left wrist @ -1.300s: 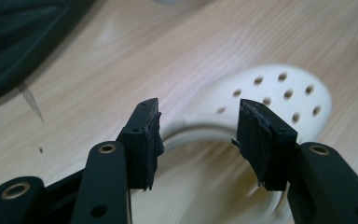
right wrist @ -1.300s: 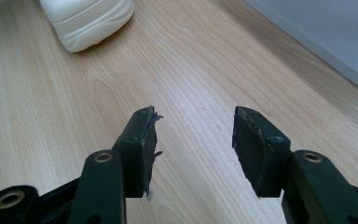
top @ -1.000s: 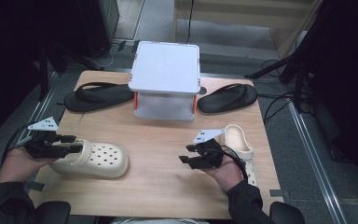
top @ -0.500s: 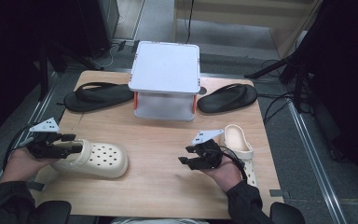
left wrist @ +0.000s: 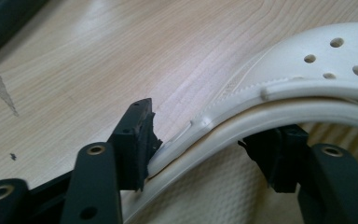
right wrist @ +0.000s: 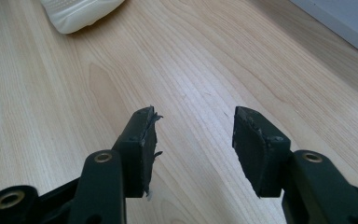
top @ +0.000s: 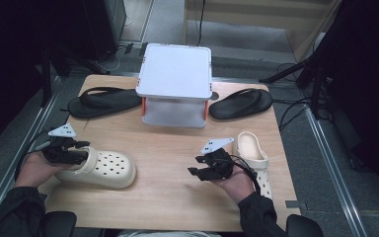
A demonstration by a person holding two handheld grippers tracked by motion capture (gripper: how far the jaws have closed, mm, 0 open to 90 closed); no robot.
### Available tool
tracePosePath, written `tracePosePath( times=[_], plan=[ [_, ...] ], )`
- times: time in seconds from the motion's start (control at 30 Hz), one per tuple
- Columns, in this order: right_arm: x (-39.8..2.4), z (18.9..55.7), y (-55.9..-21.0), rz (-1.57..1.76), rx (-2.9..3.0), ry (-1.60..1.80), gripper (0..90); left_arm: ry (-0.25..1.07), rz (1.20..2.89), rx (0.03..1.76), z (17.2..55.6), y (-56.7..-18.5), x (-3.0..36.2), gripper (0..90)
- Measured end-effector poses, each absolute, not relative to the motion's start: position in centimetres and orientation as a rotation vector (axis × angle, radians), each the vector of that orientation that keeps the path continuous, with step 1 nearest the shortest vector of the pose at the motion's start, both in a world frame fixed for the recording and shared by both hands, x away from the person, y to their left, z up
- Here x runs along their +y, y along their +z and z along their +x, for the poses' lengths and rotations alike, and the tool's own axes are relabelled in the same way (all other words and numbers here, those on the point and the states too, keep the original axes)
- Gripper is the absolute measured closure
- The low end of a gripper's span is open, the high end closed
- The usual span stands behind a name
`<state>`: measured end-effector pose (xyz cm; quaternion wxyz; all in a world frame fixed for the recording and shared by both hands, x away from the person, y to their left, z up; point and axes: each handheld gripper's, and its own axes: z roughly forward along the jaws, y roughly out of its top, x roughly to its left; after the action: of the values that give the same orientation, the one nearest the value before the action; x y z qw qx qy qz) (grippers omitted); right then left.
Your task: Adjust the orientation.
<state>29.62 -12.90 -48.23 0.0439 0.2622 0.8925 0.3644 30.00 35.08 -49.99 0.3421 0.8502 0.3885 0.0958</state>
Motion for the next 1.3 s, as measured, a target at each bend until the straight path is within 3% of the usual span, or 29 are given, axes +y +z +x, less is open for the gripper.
tracePosePath(
  times=[0.17,0.67,1.0,1.3],
  plan=[
    [-13.1,29.7,-48.2,0.818,2.724,1.15,48.9,0.248,2.211,0.994,30.0,-50.0,35.0,48.0],
    [-13.6,30.0,-47.9,0.876,2.687,1.211,48.1,0.206,2.195,0.987,30.1,-49.9,35.2,76.4],
    [-13.7,29.9,-47.7,0.881,2.669,1.237,48.6,0.156,2.14,1.03,30.5,-48.5,34.3,78.5],
    [-13.8,29.8,-47.2,0.922,2.629,1.26,49.7,0.152,2.164,0.997,31.2,-45.6,30.3,78.4]
  ],
)
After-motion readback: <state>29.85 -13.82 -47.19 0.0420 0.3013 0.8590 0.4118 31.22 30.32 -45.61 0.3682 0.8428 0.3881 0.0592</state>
